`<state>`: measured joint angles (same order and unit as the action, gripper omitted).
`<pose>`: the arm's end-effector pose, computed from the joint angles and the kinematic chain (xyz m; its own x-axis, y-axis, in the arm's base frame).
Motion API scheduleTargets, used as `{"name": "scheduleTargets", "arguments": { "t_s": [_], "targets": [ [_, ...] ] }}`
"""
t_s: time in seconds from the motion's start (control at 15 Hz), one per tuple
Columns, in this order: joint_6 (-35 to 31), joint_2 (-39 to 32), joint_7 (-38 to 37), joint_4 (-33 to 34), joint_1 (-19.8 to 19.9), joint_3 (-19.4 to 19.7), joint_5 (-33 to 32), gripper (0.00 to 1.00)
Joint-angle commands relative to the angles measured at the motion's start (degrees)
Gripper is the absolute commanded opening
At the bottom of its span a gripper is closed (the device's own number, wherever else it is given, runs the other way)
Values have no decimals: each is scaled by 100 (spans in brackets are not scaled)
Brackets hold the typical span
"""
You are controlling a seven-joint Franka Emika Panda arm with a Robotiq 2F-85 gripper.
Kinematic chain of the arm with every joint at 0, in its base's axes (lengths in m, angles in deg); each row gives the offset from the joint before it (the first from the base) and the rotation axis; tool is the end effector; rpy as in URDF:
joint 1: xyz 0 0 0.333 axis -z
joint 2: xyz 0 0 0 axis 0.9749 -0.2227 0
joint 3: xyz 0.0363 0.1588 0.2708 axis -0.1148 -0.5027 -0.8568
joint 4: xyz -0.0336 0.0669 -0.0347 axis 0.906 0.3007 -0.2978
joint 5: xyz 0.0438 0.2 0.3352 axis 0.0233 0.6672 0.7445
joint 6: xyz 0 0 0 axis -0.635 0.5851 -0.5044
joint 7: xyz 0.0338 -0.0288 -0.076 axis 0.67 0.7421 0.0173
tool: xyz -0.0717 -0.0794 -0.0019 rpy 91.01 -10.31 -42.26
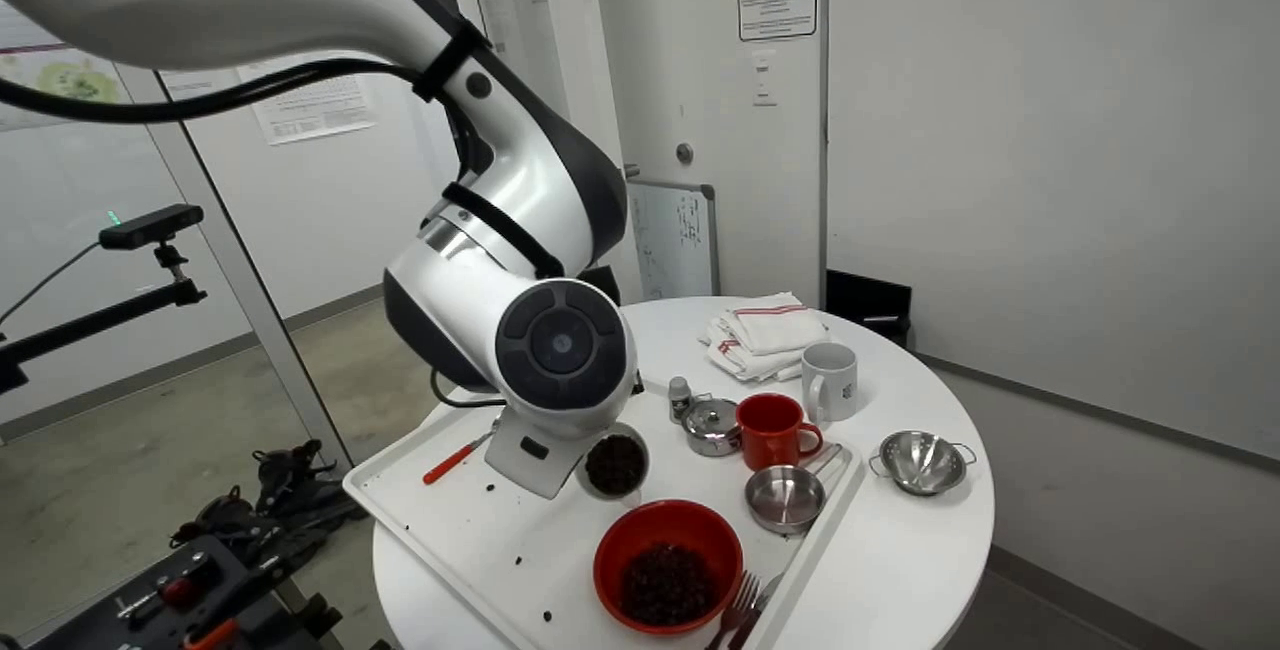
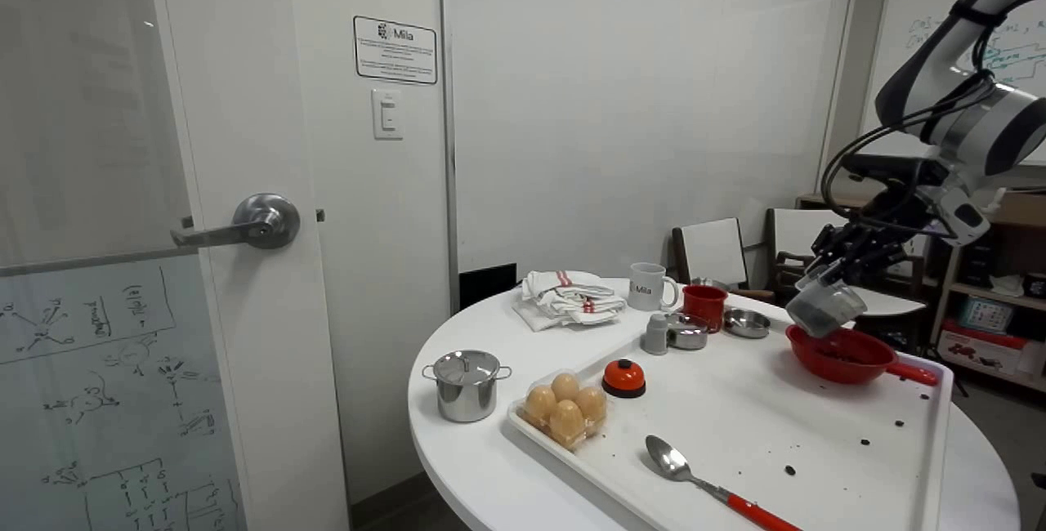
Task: Get the colourless jug and pour some of its contents into the brown bowl
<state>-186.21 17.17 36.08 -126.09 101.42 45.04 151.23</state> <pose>0.3976 -0.2369 0.1944 -0.4204 -0.5149 -0.7471 -0.7551 0.6551 -0.0266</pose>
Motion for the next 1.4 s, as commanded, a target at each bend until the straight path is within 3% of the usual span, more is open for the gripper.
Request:
{"name": "scheduleTargets", "arguments": {
  "t_s": [0.0,0.6,1.33],
  "targets": [
    [877,-104,497,137,-94,465,-29,7],
    [2724,-540,632,267,237,1227,258,7],
    [4264,-1149,775,353,683,1555,999,7]
  ]
}}
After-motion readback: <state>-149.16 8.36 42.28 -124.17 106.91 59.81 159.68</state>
